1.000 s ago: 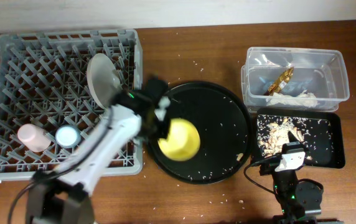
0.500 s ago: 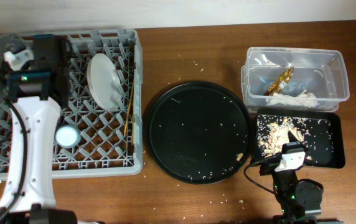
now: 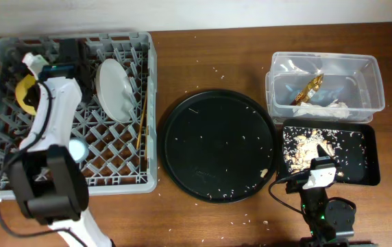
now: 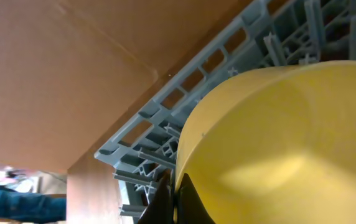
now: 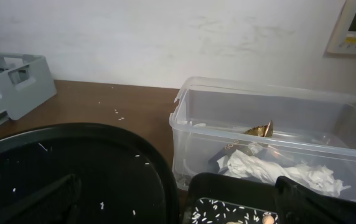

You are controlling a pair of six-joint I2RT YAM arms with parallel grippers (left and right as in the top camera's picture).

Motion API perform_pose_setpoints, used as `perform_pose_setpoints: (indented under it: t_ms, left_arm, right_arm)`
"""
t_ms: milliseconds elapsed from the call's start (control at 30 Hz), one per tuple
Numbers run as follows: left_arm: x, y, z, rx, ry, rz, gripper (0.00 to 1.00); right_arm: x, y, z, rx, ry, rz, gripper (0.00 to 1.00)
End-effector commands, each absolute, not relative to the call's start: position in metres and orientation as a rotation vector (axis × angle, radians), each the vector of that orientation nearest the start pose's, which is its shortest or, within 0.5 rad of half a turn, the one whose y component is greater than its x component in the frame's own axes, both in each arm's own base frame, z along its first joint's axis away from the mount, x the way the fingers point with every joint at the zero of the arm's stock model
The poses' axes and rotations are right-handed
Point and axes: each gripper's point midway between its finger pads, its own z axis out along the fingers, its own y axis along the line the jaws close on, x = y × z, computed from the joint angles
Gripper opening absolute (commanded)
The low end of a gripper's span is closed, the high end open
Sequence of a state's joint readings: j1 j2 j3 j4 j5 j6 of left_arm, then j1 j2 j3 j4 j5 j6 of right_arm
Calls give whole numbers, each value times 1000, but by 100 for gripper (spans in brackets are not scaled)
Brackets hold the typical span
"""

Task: Sort waste into correct bins and load items into the dishwasher rack
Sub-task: 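Place the yellow bowl in the dish rack with the left gripper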

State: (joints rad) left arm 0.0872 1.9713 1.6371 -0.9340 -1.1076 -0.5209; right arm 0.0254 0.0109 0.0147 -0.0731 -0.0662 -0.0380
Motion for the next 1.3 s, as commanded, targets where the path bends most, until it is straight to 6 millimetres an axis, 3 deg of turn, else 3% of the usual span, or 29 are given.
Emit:
perform_pose_setpoints:
  t_ms: [0, 67, 233, 333, 667, 800, 967, 1033, 1133, 1200, 1267]
  left_arm:
    - [404, 197, 171, -854, 2125, 1466, 0]
    - [403, 198, 169, -841, 2126, 1497, 0]
    - [396, 204, 193, -812, 2010, 1648, 0]
    - [396, 204, 191, -813, 2017, 1643, 0]
    - [390, 187, 139, -800, 2314, 1434, 0]
    - [380, 167, 109, -807, 2544, 1240, 0]
    - [372, 143, 91, -828, 2717, 1038, 0]
    - [368, 124, 86, -858, 2810, 859, 1]
    - [367, 102, 95, -908, 2868, 604, 33]
    - [367, 88, 108, -923, 2880, 458, 62]
    - [364, 72, 128, -928, 2885, 312, 70]
  right_arm:
    - [245, 17, 158, -107, 1636, 38, 98]
    - [245, 17, 158, -107, 1636, 38, 98]
    - [245, 17, 158, -107, 1636, 38, 98]
    - [245, 17, 158, -107, 1636, 38, 98]
    - [245, 17, 158, -107, 1636, 38, 99]
    - [245, 17, 158, -108, 1636, 39, 98]
    - [245, 17, 158, -108, 1636, 39, 98]
    - [245, 17, 158, -107, 1636, 38, 98]
    - [245, 17, 158, -107, 1636, 38, 98]
    - [245, 17, 158, -107, 1636, 38, 99]
    - [245, 17, 158, -108, 1636, 39, 99]
